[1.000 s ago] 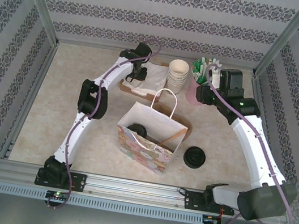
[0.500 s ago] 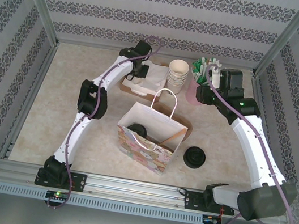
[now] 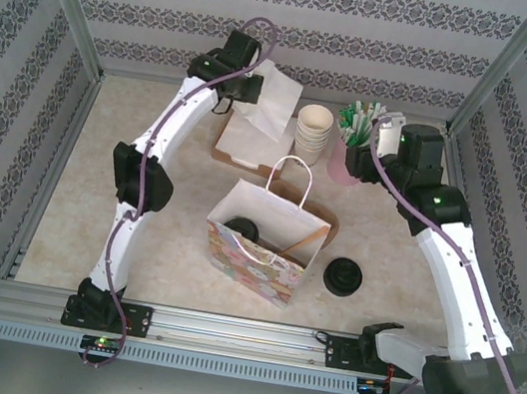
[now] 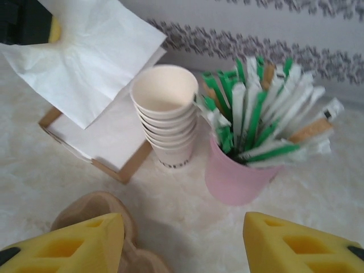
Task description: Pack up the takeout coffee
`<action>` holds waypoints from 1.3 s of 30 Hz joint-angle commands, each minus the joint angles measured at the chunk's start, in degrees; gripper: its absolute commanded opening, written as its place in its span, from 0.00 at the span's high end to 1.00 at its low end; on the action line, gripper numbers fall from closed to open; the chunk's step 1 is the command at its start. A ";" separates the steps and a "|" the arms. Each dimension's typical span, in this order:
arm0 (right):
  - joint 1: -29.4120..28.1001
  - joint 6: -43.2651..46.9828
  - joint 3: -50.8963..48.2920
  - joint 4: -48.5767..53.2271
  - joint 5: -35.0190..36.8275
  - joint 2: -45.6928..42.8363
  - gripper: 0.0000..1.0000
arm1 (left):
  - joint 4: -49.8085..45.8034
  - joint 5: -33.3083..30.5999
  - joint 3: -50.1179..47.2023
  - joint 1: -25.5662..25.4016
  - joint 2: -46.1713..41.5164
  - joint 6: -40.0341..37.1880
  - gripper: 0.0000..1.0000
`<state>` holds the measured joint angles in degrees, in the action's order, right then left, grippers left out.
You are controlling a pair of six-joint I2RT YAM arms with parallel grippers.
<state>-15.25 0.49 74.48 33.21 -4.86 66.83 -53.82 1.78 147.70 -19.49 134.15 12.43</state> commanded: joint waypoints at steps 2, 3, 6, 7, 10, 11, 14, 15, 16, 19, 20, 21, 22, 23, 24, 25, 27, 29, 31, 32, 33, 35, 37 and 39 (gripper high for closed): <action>-4.17 9.95 -1.92 -9.76 -5.80 -2.28 0.40 | -3.87 2.52 1.30 0.77 -3.63 -0.24 1.00; -5.72 12.76 -2.13 -10.98 -6.25 -2.65 0.38 | -4.46 2.96 0.96 0.87 -4.89 -0.65 1.00; -9.31 18.42 -2.04 -13.46 -8.19 -3.19 0.34 | -5.30 5.22 -1.62 0.85 -9.09 -1.35 1.00; -10.04 19.00 -1.96 -14.28 -8.61 -3.18 0.34 | -5.23 5.62 -2.92 0.84 -10.71 -1.35 1.00; -12.08 18.01 -1.03 -16.48 -9.51 -2.64 0.33 | -2.98 6.19 -9.06 0.89 -16.83 -0.97 1.00; -12.79 17.25 -0.75 -17.20 -9.90 -2.50 0.33 | -1.83 6.71 -11.67 0.84 -19.16 -0.79 1.00; -15.59 16.53 -0.22 -18.77 -9.89 -2.12 0.31 | 2.28 8.97 -19.39 0.80 -26.41 0.24 1.00; -16.70 16.40 0.11 -19.23 -8.90 -1.99 0.29 | 3.40 9.93 -22.18 0.81 -28.97 0.68 1.00; -17.66 16.25 0.51 -19.44 -8.61 -1.73 0.28 | 4.78 10.91 -24.94 0.85 -31.56 1.28 1.00; -20.15 15.53 1.93 -20.15 -8.09 -1.00 0.28 | 9.40 14.16 -33.45 0.85 -39.13 3.97 1.00; -20.86 15.18 2.19 -20.75 -7.93 -0.87 0.28 | 11.03 15.51 -36.32 0.77 -41.43 5.02 1.00; -21.61 14.89 2.49 -21.48 -8.01 -0.71 0.28 | 13.02 17.25 -39.47 0.79 -44.09 6.27 1.00; -22.45 15.33 2.79 -21.96 -8.19 -0.65 0.28 | 15.00 19.40 -42.37 0.79 -46.58 7.64 1.00; -23.12 15.90 2.94 -22.38 -8.15 -0.52 0.28 | 16.37 21.41 -44.68 0.79 -48.43 8.69 1.00; -23.85 16.71 2.96 -22.89 -8.12 -0.47 0.28 | 17.55 23.30 -46.72 0.79 -50.46 9.90 1.00; -24.52 17.54 2.96 -23.36 -7.97 -0.43 0.28 | 18.64 25.11 -48.65 0.70 -52.37 10.99 1.00; -25.50 18.40 2.95 -24.03 -8.10 -0.47 0.28 | 20.62 28.16 -51.94 0.45 -55.54 12.49 1.00; -26.54 20.60 3.13 -23.43 -8.79 -0.56 0.28 | 22.96 30.07 -55.25 -0.02 -58.81 13.98 1.00; -27.38 23.23 2.81 -22.64 -8.56 -0.63 0.28 | 26.52 32.31 -58.95 -0.43 -62.04 16.21 1.00; -27.61 23.88 2.59 -22.62 -8.09 -0.65 0.27 | 27.90 33.35 -60.29 -0.57 -63.38 17.22 1.00; -27.83 24.34 2.35 -22.66 -7.60 -0.73 0.27 | 29.18 34.39 -61.42 -0.79 -64.28 18.29 1.00; -28.04 24.70 1.93 -22.77 -7.44 -1.03 0.26 | 29.83 35.86 -62.33 -1.60 -65.69 19.06 1.00; -28.08 24.71 1.26 -23.12 -8.06 -1.47 0.23 | 30.32 37.16 -63.16 -2.78 -66.66 19.11 1.00; -28.22 25.57 0.79 -22.82 -8.91 -1.82 0.21 | 31.53 38.25 -64.34 -4.05 -67.61 19.76 1.00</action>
<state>-42.65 23.90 75.94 11.73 -12.95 66.13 -27.94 35.75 84.60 -21.85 68.05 29.74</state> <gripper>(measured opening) 0.784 0.051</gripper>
